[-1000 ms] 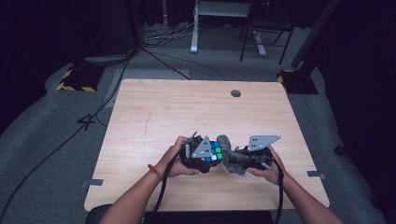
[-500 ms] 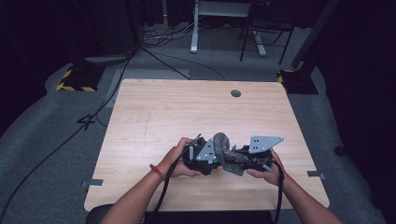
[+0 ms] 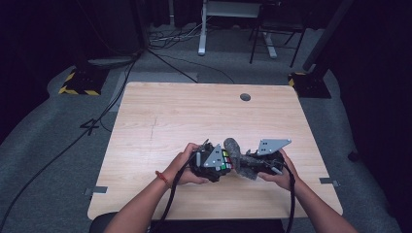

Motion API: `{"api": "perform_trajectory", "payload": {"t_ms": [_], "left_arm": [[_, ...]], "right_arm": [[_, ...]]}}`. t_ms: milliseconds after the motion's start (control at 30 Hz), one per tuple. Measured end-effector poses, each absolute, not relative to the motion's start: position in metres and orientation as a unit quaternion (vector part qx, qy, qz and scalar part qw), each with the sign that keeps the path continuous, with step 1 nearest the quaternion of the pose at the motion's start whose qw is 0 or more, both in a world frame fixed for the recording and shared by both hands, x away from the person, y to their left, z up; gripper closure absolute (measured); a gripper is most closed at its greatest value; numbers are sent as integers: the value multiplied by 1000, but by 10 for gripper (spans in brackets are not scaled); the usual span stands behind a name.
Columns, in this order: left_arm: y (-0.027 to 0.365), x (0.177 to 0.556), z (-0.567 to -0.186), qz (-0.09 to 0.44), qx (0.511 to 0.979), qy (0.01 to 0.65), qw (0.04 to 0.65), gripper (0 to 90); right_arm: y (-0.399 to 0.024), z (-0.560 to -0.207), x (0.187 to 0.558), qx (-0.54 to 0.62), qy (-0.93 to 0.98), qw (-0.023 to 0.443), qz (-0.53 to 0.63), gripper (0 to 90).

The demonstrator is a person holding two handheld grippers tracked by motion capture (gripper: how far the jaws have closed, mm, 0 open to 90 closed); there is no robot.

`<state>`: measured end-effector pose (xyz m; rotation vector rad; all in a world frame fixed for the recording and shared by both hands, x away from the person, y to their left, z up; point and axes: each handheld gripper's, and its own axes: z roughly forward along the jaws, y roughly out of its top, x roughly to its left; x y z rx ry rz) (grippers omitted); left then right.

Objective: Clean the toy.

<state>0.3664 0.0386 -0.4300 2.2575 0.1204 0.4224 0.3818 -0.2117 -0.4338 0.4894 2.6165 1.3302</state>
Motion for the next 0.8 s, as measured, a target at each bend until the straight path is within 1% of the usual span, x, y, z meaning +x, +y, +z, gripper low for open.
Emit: {"api": "perform_trajectory", "payload": {"t_ms": [133,167,233,267,367,400,467,533,567,633,700,800], "left_arm": [[42,367,-425,167,890,46,421,334],[41,367,-426,170,891,47,419,334],[41,366,-427,174,890,46,419,333],[42,366,-427,171,889,47,422,332],[43,366,-427,170,887,50,427,331],[43,367,-427,170,888,49,426,331],[39,367,-430,180,897,47,402,331],[36,366,-433,179,901,40,393,332],[32,365,-435,174,904,38,388,332],[27,363,-436,176,905,28,386,332],[27,364,-437,176,907,31,382,332],[32,364,-434,169,902,35,395,333]], "right_arm": [[-212,-442,386,171,881,70,436,770],[-212,-442,386,170,878,60,444,770],[-211,-439,385,163,874,59,454,769],[-211,-438,383,162,870,50,464,770],[-213,-435,382,159,865,52,474,769],[-214,-433,382,161,859,45,484,769],[-216,-427,380,157,854,51,494,770],[-216,-420,376,143,845,42,514,770],[-215,-417,373,139,845,42,514,769],[-206,-412,366,126,855,60,500,769],[-200,-412,363,122,860,69,491,769],[-203,-413,366,134,863,81,481,770]]}}
